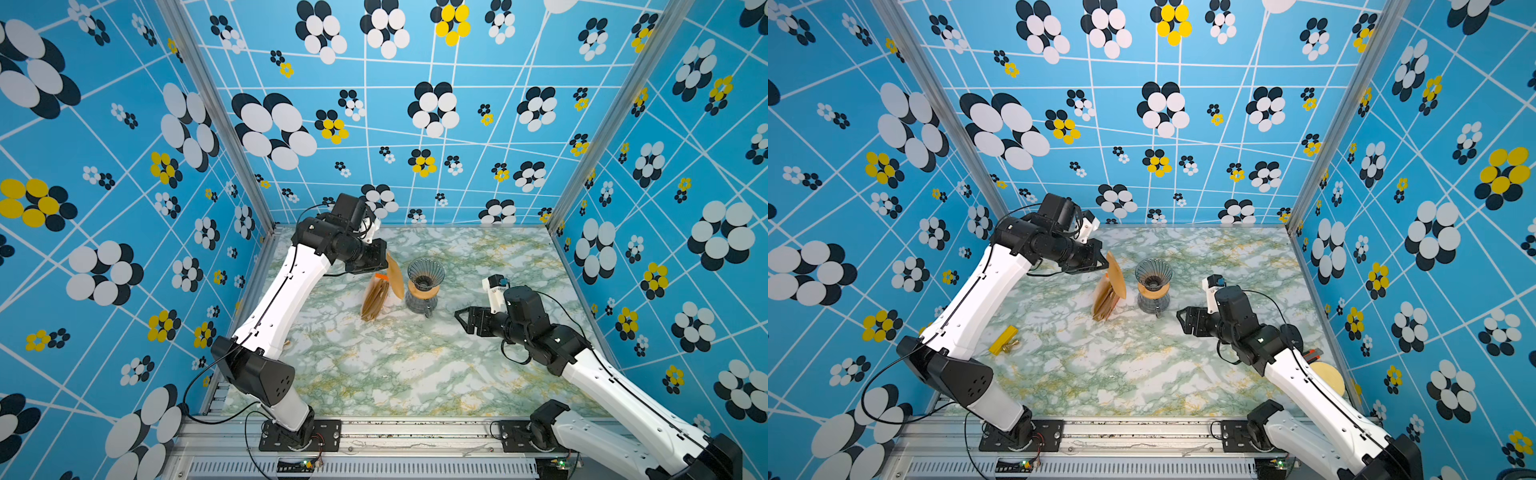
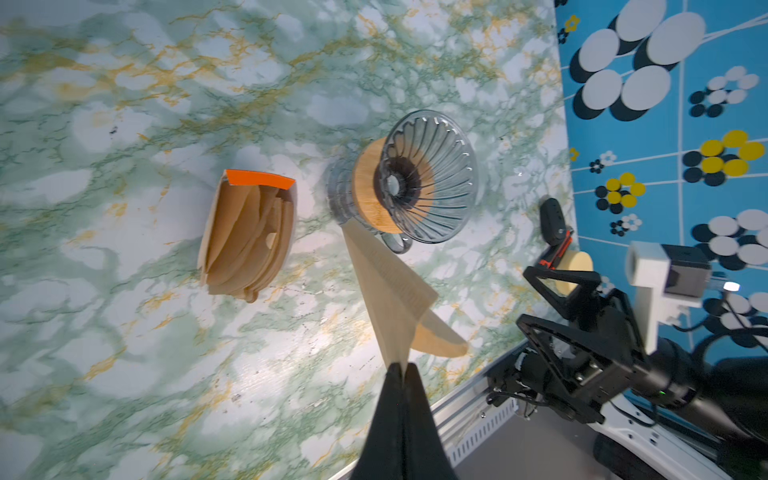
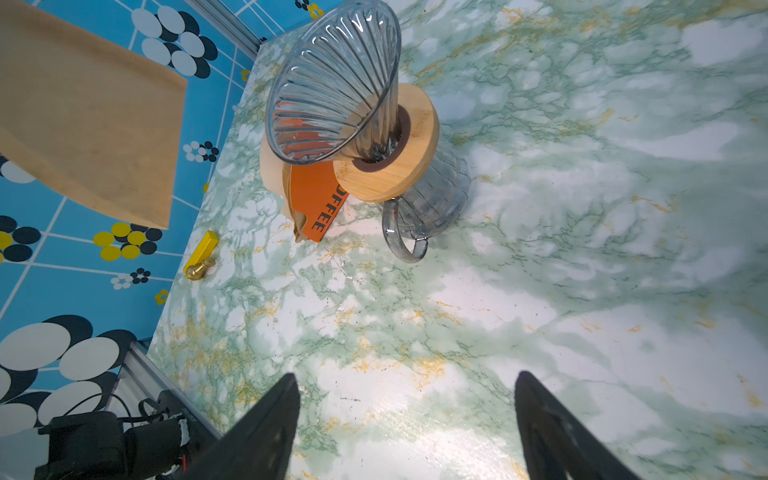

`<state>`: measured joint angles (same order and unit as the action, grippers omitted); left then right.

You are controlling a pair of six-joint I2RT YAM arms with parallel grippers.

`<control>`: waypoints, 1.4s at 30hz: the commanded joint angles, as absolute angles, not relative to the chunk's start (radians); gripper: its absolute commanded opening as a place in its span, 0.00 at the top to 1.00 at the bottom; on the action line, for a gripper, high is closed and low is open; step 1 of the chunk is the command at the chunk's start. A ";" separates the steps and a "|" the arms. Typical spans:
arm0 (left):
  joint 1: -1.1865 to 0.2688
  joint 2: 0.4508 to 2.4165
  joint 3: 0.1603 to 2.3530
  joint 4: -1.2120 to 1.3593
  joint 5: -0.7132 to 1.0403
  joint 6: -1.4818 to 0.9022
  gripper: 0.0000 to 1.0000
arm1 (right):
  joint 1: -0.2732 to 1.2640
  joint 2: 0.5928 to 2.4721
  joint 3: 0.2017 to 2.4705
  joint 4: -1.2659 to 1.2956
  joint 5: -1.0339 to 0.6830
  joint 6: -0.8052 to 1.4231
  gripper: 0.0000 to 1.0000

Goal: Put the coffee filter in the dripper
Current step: 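Lift the brown paper filter out of the box with the left gripper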

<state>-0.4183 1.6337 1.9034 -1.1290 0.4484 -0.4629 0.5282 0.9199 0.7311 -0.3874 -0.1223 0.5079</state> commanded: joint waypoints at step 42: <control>-0.385 1.949 1.998 -0.922 0.743 -0.620 0.65 | 0.534 0.695 0.693 -0.588 -0.012 0.499 0.17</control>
<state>-0.3950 1.9751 1.9965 -0.9123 0.7418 -0.6685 0.5282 0.6964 0.6788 -0.5526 -0.0330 0.5053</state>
